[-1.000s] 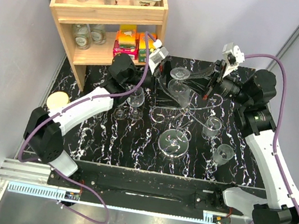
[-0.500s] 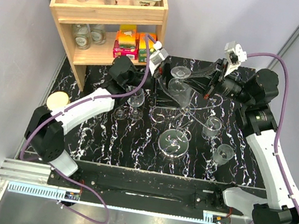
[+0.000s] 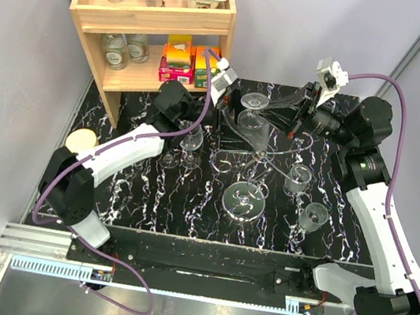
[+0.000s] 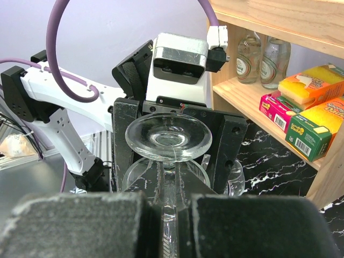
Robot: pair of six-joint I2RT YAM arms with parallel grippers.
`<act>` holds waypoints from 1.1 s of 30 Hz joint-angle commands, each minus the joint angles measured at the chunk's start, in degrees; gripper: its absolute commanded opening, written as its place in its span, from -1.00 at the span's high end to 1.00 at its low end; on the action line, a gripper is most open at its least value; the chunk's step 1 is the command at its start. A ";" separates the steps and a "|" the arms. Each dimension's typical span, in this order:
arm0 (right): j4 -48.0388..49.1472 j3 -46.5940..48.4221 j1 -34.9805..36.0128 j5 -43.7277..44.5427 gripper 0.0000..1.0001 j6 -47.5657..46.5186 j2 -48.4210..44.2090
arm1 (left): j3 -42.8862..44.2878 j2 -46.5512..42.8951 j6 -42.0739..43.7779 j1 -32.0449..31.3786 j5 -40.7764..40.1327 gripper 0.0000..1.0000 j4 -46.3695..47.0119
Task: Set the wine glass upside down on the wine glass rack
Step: Adjust the wine glass.
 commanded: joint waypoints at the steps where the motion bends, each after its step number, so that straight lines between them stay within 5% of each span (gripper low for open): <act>1: 4.07 1.48 -0.33 -0.47 1.00 -0.25 -1.33 | 1.08 -0.10 -2.27 -0.47 1.65 0.25 5.19; 7: 3.64 1.04 -0.41 -1.00 1.00 -0.43 -1.85 | 2.39 -0.98 4.82 -0.38 2.97 1.00 -2.86; 11: -0.14 1.83 -0.50 -0.48 0.97 -3.50 -2.21 | 4.85 -2.12 15.81 -0.47 2.97 1.00 -18.93; 16: -3.13 2.71 -0.41 0.23 0.59 -5.88 -2.65 | 8.72 -3.35 29.00 -0.38 1.57 1.00 -35.21; 33: -15.34 7.28 -0.41 3.74 -0.29 -14.66 -3.70 | 15.93 -5.82 46.05 -0.12 -3.71 1.00 -56.32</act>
